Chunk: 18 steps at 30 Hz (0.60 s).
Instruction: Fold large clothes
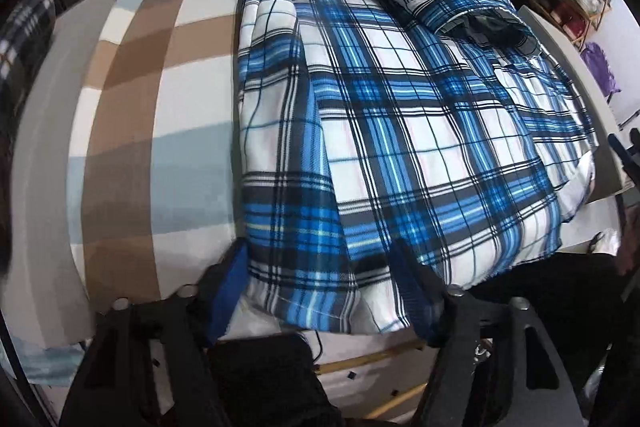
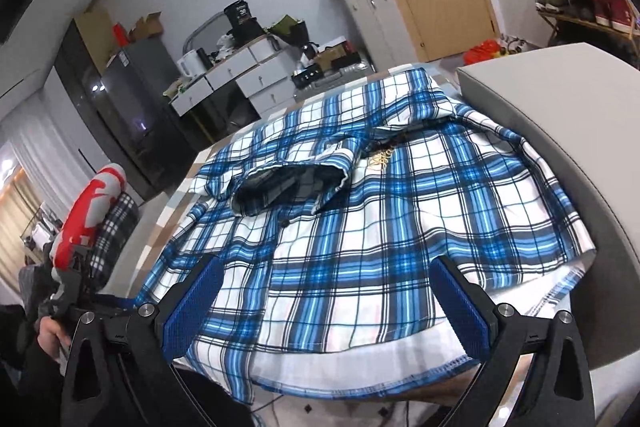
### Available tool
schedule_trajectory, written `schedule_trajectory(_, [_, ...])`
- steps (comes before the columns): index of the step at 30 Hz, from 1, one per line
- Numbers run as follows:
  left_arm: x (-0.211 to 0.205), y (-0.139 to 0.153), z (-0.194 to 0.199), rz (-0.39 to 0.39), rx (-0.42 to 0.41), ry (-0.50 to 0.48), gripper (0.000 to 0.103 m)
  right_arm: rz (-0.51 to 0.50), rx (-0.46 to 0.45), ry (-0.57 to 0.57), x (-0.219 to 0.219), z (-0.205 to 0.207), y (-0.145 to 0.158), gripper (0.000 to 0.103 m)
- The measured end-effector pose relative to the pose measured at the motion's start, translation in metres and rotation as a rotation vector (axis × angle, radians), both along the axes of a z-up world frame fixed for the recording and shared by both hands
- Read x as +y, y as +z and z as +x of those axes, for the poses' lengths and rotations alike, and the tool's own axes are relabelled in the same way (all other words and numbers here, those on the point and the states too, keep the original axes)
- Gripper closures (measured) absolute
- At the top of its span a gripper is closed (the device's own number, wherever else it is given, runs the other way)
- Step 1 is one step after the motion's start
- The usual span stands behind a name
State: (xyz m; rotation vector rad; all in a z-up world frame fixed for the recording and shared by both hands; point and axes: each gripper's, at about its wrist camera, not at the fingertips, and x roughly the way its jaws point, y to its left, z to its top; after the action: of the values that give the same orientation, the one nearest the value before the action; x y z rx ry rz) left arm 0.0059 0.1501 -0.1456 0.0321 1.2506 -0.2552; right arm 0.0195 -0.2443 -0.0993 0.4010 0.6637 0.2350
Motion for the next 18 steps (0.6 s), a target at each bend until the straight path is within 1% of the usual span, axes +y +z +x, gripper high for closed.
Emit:
schedule_trajectory(1, [-0.002, 0.000, 0.000, 0.017, -0.005, 0.003, 0.050, 0.005, -0.001, 0.000, -0.001, 0.000, 0.000, 0.000])
schedule_trajectory(2, [-0.002, 0.000, 0.000, 0.014, -0.010, 0.003, 0.067, 0.010, -0.004, 0.000, -0.001, -0.001, 0.001, 0.000])
schedule_trajectory(3, [-0.002, 0.001, 0.001, -0.009, -0.005, -0.005, 0.088, 0.012, -0.008, 0.001, -0.001, -0.002, 0.001, 0.000])
schedule_trajectory(4, [-0.001, 0.000, 0.002, -0.052, 0.019, -0.013, 0.095, 0.011, -0.010, 0.002, -0.001, -0.002, 0.002, 0.000])
schedule_trajectory(5, [0.000, -0.002, 0.003, -0.094, 0.044, -0.018, 0.097, 0.010, -0.011, 0.005, -0.001, -0.002, 0.002, 0.000])
schedule_trajectory(6, [0.002, -0.001, 0.005, -0.109, 0.043, -0.018, 0.097, 0.009, -0.009, 0.007, 0.000, -0.001, 0.002, 0.000])
schedule_trajectory(7, [0.001, 0.002, 0.004, -0.128, 0.031, -0.024, 0.097, 0.010, -0.007, 0.008, 0.000, -0.001, 0.002, 0.000])
schedule_trajectory(8, [-0.001, 0.008, 0.003, -0.166, 0.013, -0.046, 0.097, 0.012, -0.006, 0.011, 0.000, -0.001, 0.002, 0.000])
schedule_trajectory(9, [-0.002, 0.014, 0.002, -0.207, -0.015, -0.063, 0.097, 0.012, -0.007, 0.012, 0.000, -0.001, 0.002, 0.000])
schedule_trajectory(12, [-0.008, 0.040, -0.009, -0.362, -0.138, -0.142, 0.097, 0.017, -0.015, 0.014, 0.000, -0.002, 0.003, 0.000])
schedule_trajectory(14, [-0.012, 0.048, -0.013, -0.411, -0.180, -0.178, 0.097, 0.024, -0.012, 0.016, 0.000, -0.001, 0.003, 0.000])
schedule_trajectory(16, [-0.015, 0.049, -0.011, -0.454, -0.180, -0.207, 0.097, 0.032, -0.007, 0.018, -0.001, -0.001, 0.002, 0.000])
schedule_trajectory(18, [-0.018, 0.042, -0.004, -0.420, -0.163, -0.179, 0.097, 0.032, -0.012, 0.018, -0.001, -0.002, 0.003, 0.000])
